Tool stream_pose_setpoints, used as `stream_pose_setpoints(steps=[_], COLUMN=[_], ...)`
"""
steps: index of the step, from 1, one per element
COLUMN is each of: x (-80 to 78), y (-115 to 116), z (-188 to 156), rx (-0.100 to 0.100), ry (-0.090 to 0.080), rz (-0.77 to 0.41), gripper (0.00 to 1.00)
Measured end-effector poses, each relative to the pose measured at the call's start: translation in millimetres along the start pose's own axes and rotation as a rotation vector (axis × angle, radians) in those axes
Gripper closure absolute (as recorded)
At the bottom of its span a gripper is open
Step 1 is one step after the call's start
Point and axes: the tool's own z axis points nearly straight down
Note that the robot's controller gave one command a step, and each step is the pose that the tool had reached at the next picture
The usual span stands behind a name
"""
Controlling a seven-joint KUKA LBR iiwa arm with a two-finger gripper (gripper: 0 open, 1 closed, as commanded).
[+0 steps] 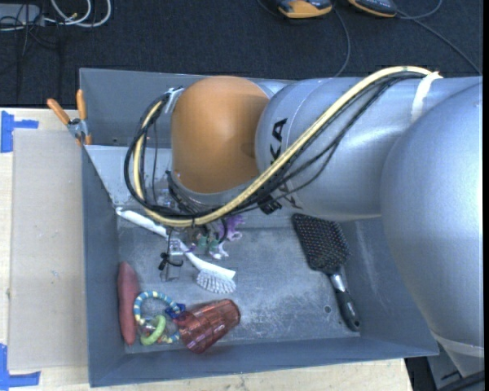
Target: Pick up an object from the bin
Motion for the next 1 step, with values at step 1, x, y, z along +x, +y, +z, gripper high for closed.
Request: stream_pose_setpoints(steps=[1], x=[-1.4], y=[-1.2], z=[-4.9], rx=[-0.001], ry=[-0.006], rz=[0.004], gripper=[0.0])
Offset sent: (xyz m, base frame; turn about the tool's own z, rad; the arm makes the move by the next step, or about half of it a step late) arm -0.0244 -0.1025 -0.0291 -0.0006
